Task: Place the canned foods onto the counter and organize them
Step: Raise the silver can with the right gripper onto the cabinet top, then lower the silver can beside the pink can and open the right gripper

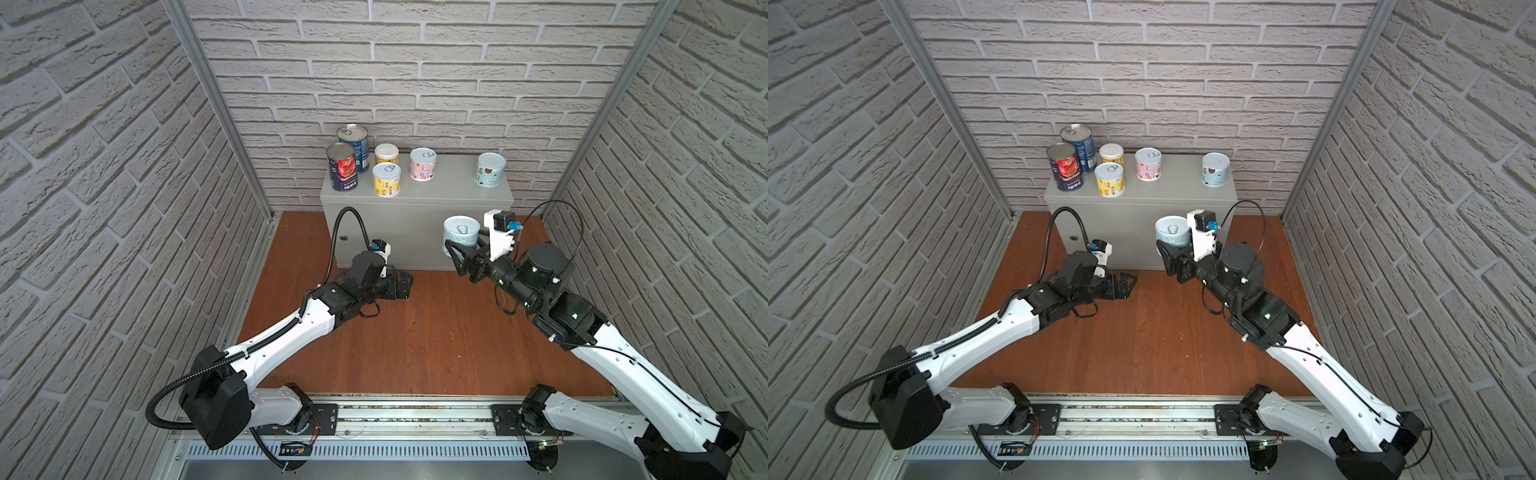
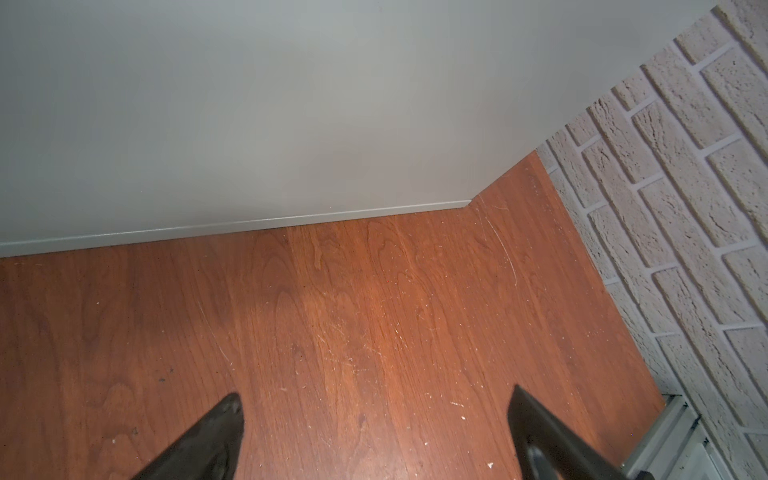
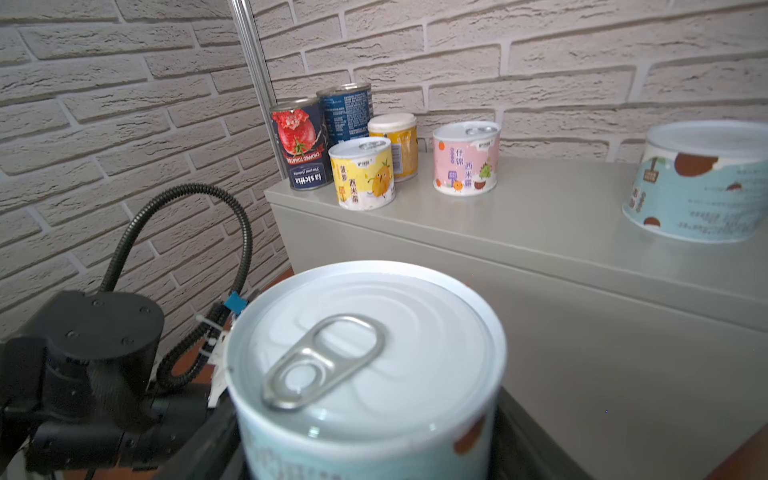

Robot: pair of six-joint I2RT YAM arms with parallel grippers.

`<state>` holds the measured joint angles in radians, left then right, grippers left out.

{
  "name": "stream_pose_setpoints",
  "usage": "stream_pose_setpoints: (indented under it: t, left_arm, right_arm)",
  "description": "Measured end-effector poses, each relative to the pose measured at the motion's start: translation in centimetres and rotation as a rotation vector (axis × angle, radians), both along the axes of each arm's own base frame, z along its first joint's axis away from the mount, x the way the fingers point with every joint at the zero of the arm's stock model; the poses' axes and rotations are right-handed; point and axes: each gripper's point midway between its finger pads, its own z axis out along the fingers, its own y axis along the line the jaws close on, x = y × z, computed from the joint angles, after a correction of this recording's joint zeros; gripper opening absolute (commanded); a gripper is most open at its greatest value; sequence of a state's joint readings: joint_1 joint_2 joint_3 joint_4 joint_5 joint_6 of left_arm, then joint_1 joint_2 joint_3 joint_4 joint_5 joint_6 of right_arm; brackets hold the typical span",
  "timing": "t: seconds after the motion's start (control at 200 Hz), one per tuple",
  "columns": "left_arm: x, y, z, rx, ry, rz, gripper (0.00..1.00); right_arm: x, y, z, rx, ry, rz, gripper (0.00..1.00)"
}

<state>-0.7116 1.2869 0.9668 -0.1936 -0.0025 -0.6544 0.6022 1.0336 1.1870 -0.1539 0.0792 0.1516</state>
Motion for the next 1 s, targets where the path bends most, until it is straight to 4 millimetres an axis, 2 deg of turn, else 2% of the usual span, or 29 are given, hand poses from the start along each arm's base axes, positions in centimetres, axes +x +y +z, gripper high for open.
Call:
stream_pose_setpoints:
  t: [0.245,0.43,0.605,0.8,1.0]
  left_arm:
    - [-0.9,1.0,-2.3,-0.013,0.035,0.025,0.98]
    - [-1.7,2.0,-1.3,-0.049,0.011,0.042,0.98]
    - [-1.8,2.8,-0.4,-0.074,-0.014,0.062,0.98]
    - [-1.9,3.4,0.3,-0.084,-0.035,0.081,0.98]
    - [-1.9,3.9,0.0,-0.069,-0.031,0.097,0.98]
  right_arm:
    - [5.5,0.5,1.5,-0.007,0.002,-0.021,0.7]
    - [10.1,0.9,2.1,-0.021,-0.002,-0.046,0.7]
    - [13.8,0.7,1.1,-0.057,-0.001,-0.11,0.7]
    - [17.1,-0.4,-1.5,-0.115,0.016,-0.223,0.7]
    - [19.1,-2.5,-1.6,-0.124,-0.023,-0.352,0.71]
